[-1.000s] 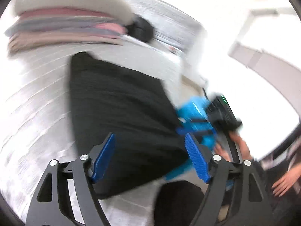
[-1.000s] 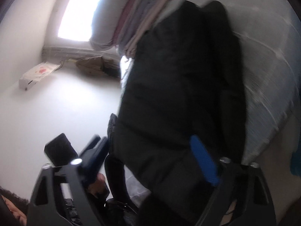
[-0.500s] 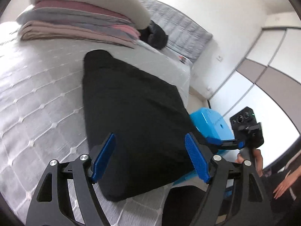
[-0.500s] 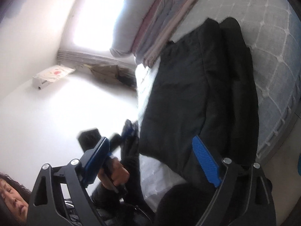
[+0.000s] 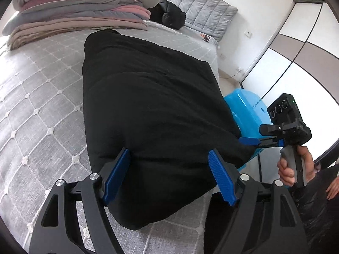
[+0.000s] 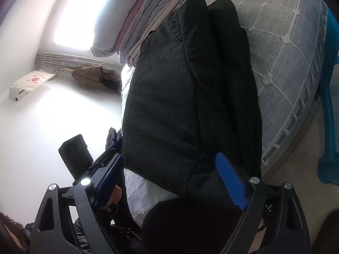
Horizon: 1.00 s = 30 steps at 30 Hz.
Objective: Fold large clothes
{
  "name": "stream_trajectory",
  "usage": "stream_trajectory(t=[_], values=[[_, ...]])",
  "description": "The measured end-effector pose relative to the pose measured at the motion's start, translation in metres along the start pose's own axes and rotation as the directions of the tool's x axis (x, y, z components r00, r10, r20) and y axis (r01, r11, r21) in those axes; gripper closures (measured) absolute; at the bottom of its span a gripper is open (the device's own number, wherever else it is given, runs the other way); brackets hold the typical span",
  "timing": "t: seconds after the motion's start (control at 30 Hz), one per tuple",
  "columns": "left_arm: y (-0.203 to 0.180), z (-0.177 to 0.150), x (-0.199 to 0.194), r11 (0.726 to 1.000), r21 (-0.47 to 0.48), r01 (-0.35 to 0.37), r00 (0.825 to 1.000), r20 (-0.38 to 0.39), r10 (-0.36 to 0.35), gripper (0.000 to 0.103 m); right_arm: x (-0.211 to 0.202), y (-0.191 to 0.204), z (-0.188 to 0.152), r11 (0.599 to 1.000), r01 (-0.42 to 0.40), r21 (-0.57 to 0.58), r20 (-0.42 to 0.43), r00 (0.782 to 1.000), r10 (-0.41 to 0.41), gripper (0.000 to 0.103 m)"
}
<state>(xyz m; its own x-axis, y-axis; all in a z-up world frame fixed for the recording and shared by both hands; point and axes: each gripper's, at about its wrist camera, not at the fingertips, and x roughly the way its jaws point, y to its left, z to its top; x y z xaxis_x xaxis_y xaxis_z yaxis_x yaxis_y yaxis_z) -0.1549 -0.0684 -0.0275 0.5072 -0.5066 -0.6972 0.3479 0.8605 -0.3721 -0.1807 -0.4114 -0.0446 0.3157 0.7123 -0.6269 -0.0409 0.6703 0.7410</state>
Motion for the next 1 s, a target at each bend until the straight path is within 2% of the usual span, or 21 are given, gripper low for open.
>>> stream_trajectory(t=[0.67,1.0], values=[[0.025,-0.009,-0.007,0.997,-0.067,0.044,0.999,-0.014,-0.045,0.03,-0.008,0.007,-0.014,0.997,0.076,-0.012,0.021,0.997,-0.076,0.018],[0.056,-0.016,-0.012,0.986,-0.159,0.048,0.998,-0.03,-0.054,0.03,-0.013,0.013,-0.017,0.994,0.104,-0.011,0.033,0.994,-0.104,0.018]])
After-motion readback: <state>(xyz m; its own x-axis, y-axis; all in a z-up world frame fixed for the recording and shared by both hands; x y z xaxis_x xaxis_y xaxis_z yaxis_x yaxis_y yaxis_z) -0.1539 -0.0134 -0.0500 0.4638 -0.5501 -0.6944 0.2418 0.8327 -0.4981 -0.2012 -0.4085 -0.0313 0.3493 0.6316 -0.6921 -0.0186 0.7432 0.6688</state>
